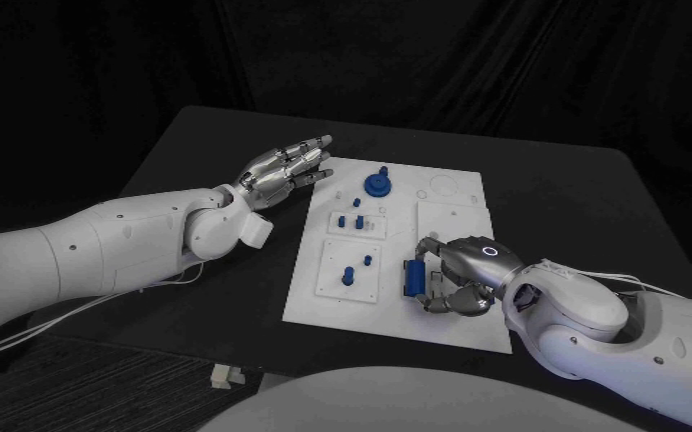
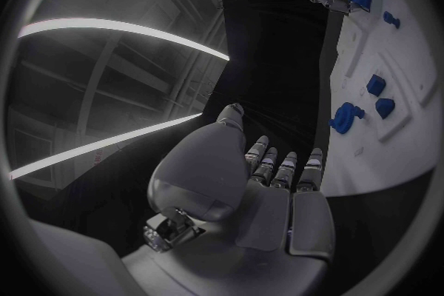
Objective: Assemble the parts on the task board
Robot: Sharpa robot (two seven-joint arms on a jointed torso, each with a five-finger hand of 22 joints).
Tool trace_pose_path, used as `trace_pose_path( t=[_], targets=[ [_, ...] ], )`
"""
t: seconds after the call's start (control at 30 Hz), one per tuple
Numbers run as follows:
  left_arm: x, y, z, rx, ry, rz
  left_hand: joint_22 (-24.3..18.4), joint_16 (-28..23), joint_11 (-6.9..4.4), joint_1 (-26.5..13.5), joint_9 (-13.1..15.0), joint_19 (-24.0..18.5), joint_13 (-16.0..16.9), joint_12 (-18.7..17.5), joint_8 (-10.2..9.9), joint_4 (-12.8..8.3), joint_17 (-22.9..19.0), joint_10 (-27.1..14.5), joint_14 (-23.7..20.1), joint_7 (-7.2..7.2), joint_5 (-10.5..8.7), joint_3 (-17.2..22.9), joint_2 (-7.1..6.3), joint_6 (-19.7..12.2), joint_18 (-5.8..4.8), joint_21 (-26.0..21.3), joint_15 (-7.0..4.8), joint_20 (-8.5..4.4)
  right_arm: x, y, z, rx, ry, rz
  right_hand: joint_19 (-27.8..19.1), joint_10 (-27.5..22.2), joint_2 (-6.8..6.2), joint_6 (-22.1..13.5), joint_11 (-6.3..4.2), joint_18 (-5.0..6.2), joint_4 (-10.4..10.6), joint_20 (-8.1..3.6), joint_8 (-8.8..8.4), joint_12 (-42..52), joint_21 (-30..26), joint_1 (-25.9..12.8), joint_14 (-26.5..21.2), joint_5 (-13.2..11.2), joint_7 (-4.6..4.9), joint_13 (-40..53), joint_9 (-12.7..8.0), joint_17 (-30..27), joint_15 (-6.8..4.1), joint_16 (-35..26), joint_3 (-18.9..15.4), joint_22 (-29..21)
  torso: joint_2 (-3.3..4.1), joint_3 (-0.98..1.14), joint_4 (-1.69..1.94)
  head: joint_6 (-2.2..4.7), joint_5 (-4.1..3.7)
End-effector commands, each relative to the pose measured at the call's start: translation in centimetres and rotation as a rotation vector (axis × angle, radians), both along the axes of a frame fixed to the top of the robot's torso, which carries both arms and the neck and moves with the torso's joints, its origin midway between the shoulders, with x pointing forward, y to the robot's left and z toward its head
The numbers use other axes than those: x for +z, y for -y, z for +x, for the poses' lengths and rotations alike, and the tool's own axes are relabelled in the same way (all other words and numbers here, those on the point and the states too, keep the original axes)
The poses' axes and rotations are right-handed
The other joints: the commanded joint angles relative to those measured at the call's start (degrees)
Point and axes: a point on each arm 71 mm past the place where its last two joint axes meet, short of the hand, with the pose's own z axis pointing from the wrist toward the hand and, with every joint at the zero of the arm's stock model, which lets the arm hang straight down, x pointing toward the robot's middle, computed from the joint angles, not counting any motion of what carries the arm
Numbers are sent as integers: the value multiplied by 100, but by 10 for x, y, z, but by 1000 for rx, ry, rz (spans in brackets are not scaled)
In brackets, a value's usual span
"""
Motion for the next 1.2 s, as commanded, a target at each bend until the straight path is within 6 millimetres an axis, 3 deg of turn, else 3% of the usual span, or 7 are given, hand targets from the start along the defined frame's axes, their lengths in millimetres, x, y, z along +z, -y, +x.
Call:
trace_pose_path(
  t=[0.03, 0.37, 0.53, 0.57, 0.67, 1.0, 1.2],
  targets=[
    [0, 1, -1, -9, 2, -15, 7, 27, 13, -9, 6, -5, -5, -19, 37, -20, 3, -10, 10, 13, 35, 19, 46, 12, 94, 20, 42, 25, -4, 1, -1, -11, -24, -47, 36, 609, -30, -81, 36, 98, -8, 2, -55, 14, -28, -20, 591, -82, -24, 1510, -59, 1510, 21, 15, 32, 1136, 2, -1, 2, -1, 6],
    [0, 2, -1, -14, -3, -14, 10, 28, 14, -5, 6, -4, -5, -19, 37, -25, 3, -10, 10, 13, 35, 25, 53, 12, 94, 21, 44, 26, -5, 1, -1, -17, -33, -63, -4, 609, -33, -481, 144, 116, 1, 88, -394, 14, -107, -75, 591, -1057, 97, 1510, -612, 1510, 117, 15, -37, 1112, 2, 0, 2, -1, 14],
    [-1, 2, -1, -15, -6, -13, 7, 26, 15, -4, 6, -4, -6, -23, 38, -26, 3, -10, 10, 15, 36, 28, 58, 13, 93, 21, 46, 26, -5, 1, -1, -21, -36, -69, -13, 609, -61, -696, 183, 120, 8, 123, -608, 14, -125, -18, 591, -2303, 140, 1510, -940, 1510, 153, 15, -221, 1107, 3, -1, 2, -1, 19],
    [-1, 2, -1, -15, -6, -13, 7, 26, 15, -4, 6, -4, -6, -23, 38, -26, 3, -10, 10, 15, 36, 28, 58, 13, 93, 21, 46, 26, -5, 2, -1, -22, -37, -70, -18, 609, -105, -708, 189, 122, 21, 130, -634, 14, -134, -12, 591, -2856, 148, 1510, -1025, 1510, 159, 15, -310, 1104, 3, -1, 3, -1, 18],
    [-1, 2, -1, -16, -8, -12, 7, 26, 15, -4, 6, -4, -6, -23, 38, -26, 3, -10, 10, 15, 36, 28, 58, 13, 93, 21, 46, 26, -5, 2, -1, -25, -37, -70, -23, 609, -308, -761, 200, 125, 41, 141, -666, 14, -146, 42, 591, -3525, 159, 1510, -1157, 1510, 169, 15, -458, 1101, 3, 0, 1, -1, 24],
    [-2, 2, -2, -21, -15, -10, 8, 26, 17, -4, 6, -4, -5, -21, 38, -26, 3, -10, 10, 19, 36, 31, 64, 14, 93, 21, 47, 27, -2, 4, -2, -35, -14, -44, -18, 609, -895, -781, 191, 123, 71, 134, -620, 14, -137, -18, 591, -4467, 150, 1510, -1364, 1510, 159, 15, -924, 1104, -2, 0, 2, -1, 32],
    [-2, 1, -2, -22, -17, -9, 8, 26, 17, -4, 6, -4, -5, -21, 38, -26, 3, -10, 10, 19, 36, 31, 64, 14, 93, 21, 47, 27, 7, 10, -3, -55, 43, 24, -9, 609, -1045, -796, 181, 118, 76, 123, -617, 14, -118, -111, 591, -4764, 140, 1510, -1416, 1510, 149, 15, -1060, 1109, 3, 0, 1, -1, 27]
  ],
)
